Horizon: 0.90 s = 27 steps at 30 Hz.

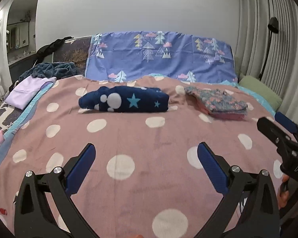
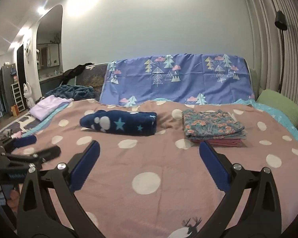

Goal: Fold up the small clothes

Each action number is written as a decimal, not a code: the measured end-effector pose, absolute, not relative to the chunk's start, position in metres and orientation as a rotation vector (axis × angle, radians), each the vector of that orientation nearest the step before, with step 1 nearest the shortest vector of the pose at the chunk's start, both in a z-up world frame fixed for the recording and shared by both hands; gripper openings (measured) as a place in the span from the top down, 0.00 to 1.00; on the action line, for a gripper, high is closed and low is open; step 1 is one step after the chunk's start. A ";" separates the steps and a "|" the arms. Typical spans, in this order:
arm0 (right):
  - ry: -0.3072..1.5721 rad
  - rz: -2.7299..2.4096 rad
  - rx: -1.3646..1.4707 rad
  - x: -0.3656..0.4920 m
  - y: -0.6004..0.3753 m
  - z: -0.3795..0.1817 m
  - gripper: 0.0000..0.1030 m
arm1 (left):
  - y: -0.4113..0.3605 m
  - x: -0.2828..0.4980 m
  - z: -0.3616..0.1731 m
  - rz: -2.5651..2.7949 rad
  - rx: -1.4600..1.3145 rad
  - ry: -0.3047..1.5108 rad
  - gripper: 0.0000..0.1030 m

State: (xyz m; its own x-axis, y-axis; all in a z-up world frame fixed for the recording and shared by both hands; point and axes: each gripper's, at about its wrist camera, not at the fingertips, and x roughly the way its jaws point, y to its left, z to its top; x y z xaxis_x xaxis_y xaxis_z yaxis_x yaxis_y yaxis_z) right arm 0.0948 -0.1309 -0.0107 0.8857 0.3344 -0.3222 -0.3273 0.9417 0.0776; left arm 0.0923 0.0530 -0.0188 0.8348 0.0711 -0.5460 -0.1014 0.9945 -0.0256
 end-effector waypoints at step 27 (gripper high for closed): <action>0.470 0.347 0.057 0.095 -0.134 -0.024 0.02 | 0.054 0.064 -0.023 0.141 0.040 0.621 0.01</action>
State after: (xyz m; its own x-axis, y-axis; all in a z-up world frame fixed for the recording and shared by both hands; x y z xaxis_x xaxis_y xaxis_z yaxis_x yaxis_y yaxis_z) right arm 0.0947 -0.1341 -0.0237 0.8345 0.3402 -0.4334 -0.3141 0.9400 0.1329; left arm 0.0639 0.0537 -0.0227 0.8039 0.1433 -0.5773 -0.1192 0.9897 0.0797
